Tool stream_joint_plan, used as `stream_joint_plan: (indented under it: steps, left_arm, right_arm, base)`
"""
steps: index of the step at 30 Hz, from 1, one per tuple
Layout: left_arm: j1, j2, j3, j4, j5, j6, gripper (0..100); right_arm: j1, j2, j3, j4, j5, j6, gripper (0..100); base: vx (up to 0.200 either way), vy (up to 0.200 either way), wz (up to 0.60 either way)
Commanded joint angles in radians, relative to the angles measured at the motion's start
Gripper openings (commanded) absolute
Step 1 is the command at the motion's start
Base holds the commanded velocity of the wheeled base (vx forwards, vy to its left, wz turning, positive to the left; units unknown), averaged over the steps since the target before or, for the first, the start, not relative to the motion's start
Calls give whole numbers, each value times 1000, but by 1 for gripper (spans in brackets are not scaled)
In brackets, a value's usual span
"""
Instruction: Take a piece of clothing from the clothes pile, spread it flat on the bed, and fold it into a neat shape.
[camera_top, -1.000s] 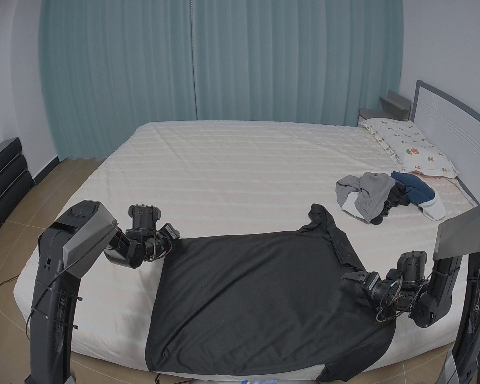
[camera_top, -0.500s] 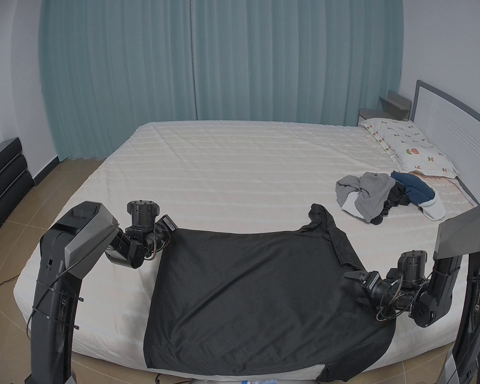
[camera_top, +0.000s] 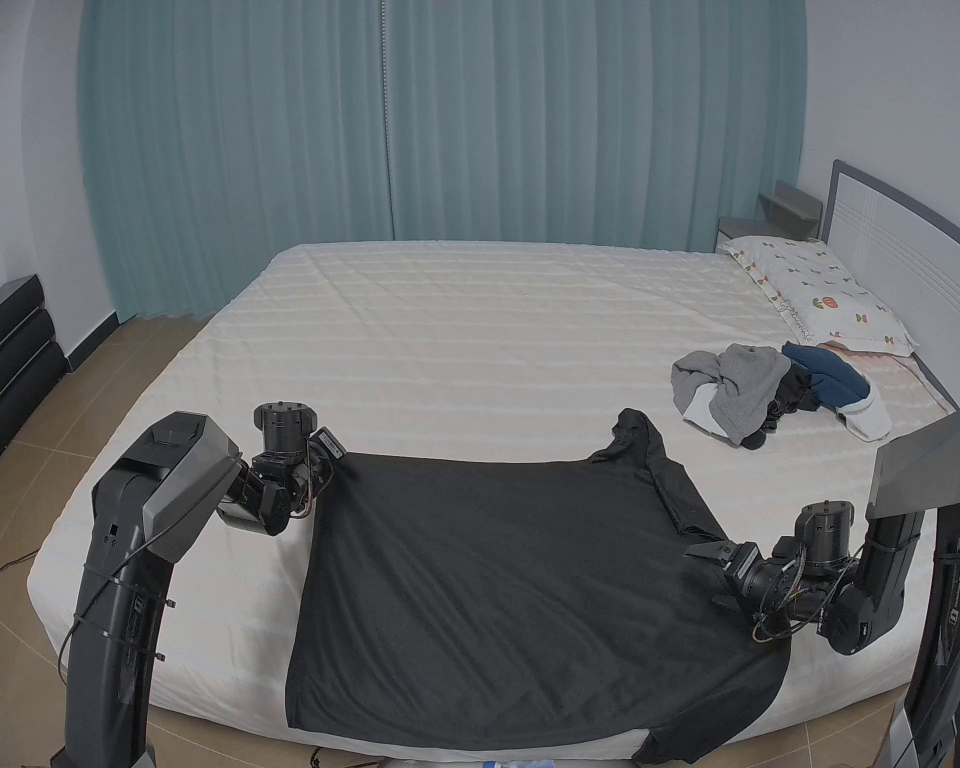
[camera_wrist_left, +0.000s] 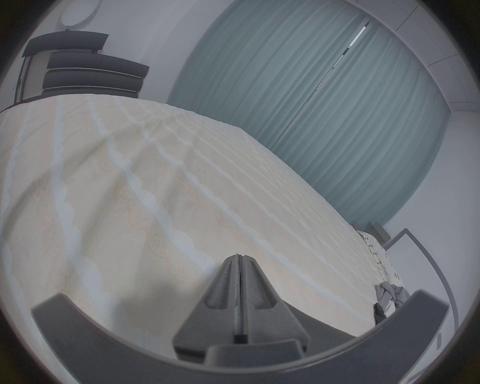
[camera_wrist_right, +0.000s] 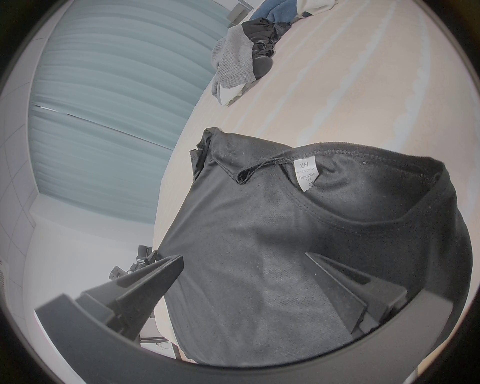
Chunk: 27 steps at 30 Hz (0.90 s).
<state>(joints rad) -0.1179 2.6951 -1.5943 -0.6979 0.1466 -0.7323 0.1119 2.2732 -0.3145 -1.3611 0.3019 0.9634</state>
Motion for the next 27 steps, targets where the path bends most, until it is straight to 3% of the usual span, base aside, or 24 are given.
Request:
stream_joint_plan:
  steps: [1, 11, 12, 20, 24, 27]
  left_arm:
    - [1, 15, -6, -2, 2, 2, 0]
    - [6, 17, -16, 9, 1, 2, 0]
    - [6, 15, -16, 9, 1, 1, 100]
    - [3, 5, 10, -6, -5, -9, 100]
    - [12, -34, 56, -42, -7, -71, 100]
    - [30, -83, 117, -63, -33, -122, 100]
  right_arm:
    - [2, 2, -2, -1, -1, 0, 100]
    - [2, 2, -3, 0, -1, 1, 100]
    - [2, 2, -3, -1, -1, 1, 100]
    - [5, -12, -20, -3, -12, 0, 100]
    - [54, -80, -61, 37, -63, 0, 100]
    - [100, -103, -169, 155, -176, -6, 100]
  base:
    - [0, 0, 0]
    - [0, 0, 0]
    - [0, 0, 0]
    - [0, 0, 0]
    - [0, 0, 0]
    - [0, 0, 0]
